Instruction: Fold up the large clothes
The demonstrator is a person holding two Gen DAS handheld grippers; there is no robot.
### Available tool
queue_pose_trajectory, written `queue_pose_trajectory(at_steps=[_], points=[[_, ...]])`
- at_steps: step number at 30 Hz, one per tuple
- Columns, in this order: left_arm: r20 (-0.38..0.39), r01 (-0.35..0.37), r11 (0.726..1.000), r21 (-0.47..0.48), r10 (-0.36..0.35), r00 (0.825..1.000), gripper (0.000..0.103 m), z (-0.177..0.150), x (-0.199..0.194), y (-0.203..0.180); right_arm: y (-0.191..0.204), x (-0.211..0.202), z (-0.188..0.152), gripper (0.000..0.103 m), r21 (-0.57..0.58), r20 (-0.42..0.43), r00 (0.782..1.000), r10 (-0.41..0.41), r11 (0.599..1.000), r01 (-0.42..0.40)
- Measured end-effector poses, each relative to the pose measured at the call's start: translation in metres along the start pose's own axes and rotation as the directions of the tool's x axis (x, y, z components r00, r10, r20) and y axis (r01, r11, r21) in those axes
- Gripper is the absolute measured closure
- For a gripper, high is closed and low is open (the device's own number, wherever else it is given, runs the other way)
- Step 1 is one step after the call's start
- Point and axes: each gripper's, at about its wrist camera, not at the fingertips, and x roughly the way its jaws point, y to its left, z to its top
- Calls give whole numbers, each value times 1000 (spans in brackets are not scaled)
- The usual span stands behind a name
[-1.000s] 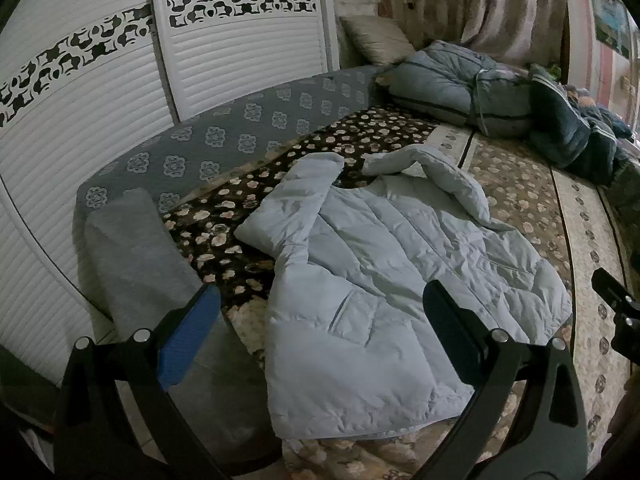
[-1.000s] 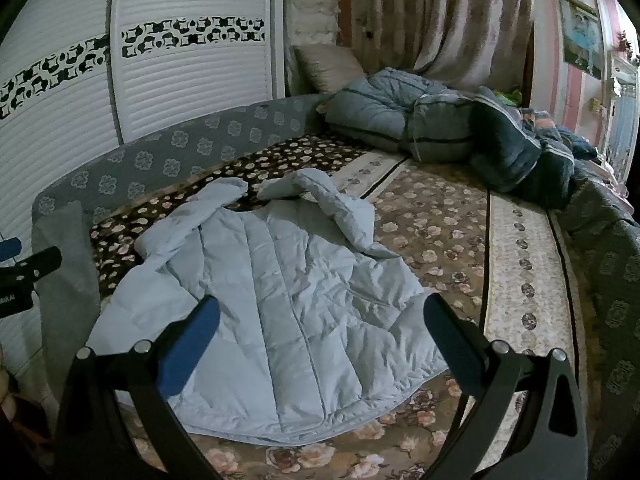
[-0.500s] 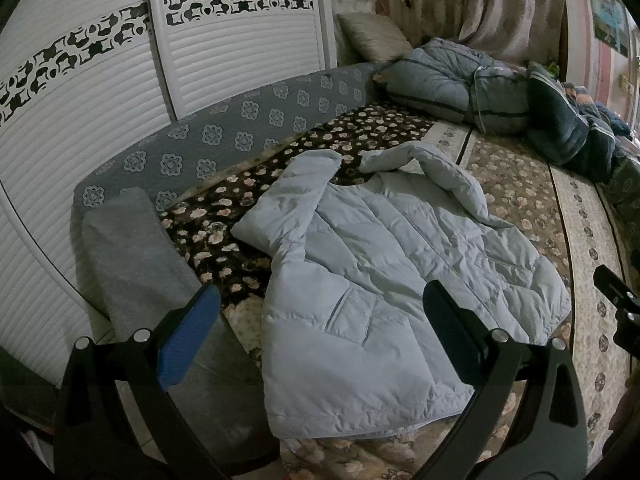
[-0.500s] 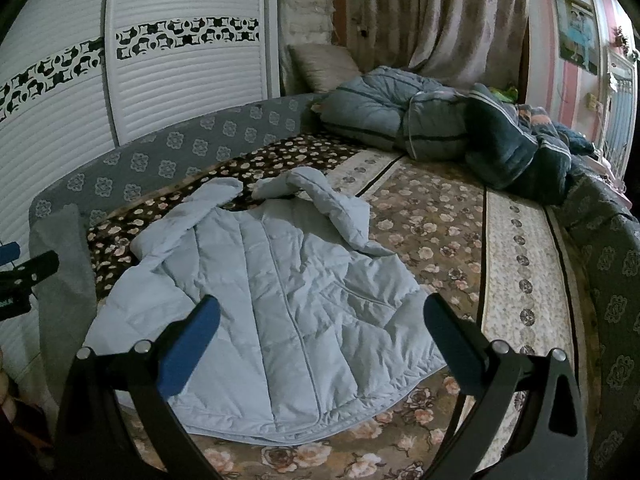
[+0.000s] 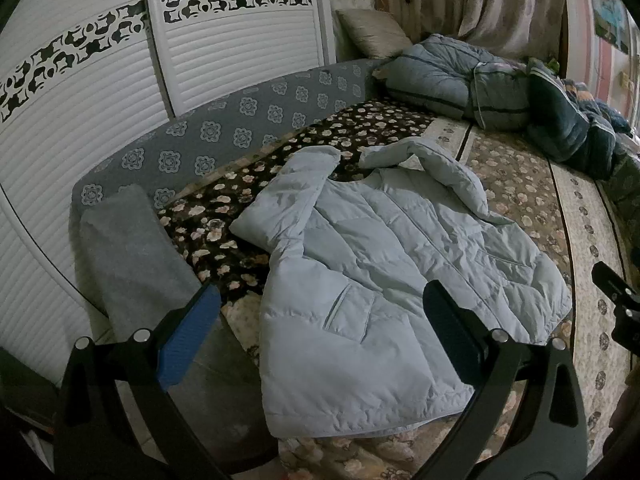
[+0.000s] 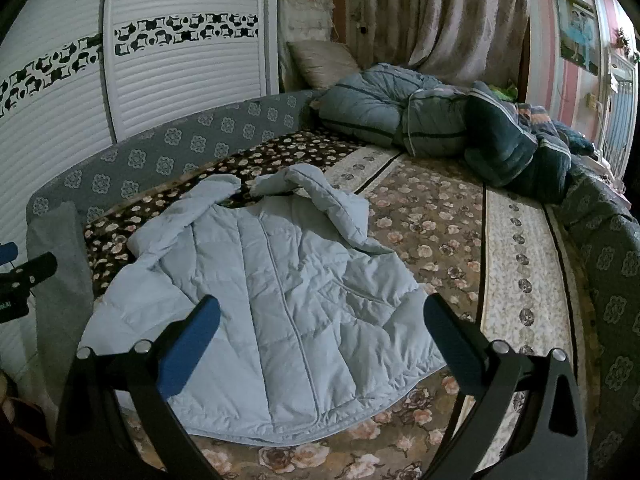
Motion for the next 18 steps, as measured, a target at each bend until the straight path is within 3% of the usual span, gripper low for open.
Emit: queue_pose_trajectory(at_steps=[18], points=[[-10,1,1000,-11,-1,1000,3,-1,0,0,2,1,0,2,-4,1,1000,-2,1000,2]])
